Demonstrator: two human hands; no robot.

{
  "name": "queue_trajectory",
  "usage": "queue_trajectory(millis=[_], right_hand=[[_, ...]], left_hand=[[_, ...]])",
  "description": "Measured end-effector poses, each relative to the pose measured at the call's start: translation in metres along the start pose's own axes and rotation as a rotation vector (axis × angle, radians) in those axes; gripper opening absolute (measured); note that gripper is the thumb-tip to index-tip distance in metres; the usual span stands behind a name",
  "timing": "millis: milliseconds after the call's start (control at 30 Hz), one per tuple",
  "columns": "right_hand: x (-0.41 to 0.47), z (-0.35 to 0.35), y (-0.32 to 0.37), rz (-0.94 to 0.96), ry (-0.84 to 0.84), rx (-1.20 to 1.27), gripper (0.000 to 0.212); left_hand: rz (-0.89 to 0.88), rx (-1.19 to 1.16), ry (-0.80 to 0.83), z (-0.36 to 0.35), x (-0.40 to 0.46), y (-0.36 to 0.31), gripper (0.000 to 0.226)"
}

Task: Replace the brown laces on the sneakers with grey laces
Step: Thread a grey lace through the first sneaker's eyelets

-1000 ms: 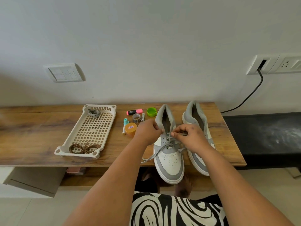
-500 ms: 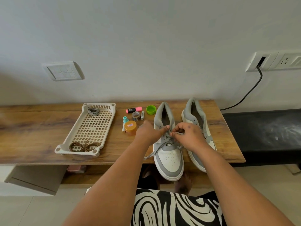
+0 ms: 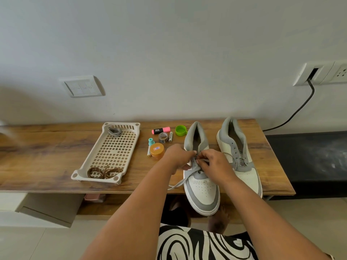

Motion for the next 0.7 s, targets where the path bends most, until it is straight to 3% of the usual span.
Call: queue_trajectory(millis=[133,200,400,533,700], right_hand=[[0.003,-0.017,-0.03,-0.311,0.139,0.227,0.014],[0.003,-0.02,-0.035,-0.363,0.176,0.292,0.015],[0.001,-0.025,-0.039,-0.393,0.224,0.436,0.013],[0.001,-0.025,-0.039,-0.371,0.247,0.441,0.009],[0.004,-0.02,-0.037,-0.302,0.233,0.256,0.014]], left_hand=[[0.034,-0.029,0.081,-0.003,-0.002,0.0,0.028],[0.036,-0.013,0.106,-0.002,-0.002,0.001,0.023],[0.006,0.126,0.078,0.001,0.004,0.006,0.024],[-0.003,0.084,0.08,0.003,0.005,0.01,0.017],[-0.044,0.082,0.035,0.005,0.006,0.01,0.018]])
Point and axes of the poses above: each hand's wrist, its own x-axis towards the middle knuckle, its own z-axis out of the back of the hand, y = z × x, the point moved 9 cm from there along x, towards the middle knuckle, and after that the axes turned 3 degrees about -y, right-handed, at the moved point
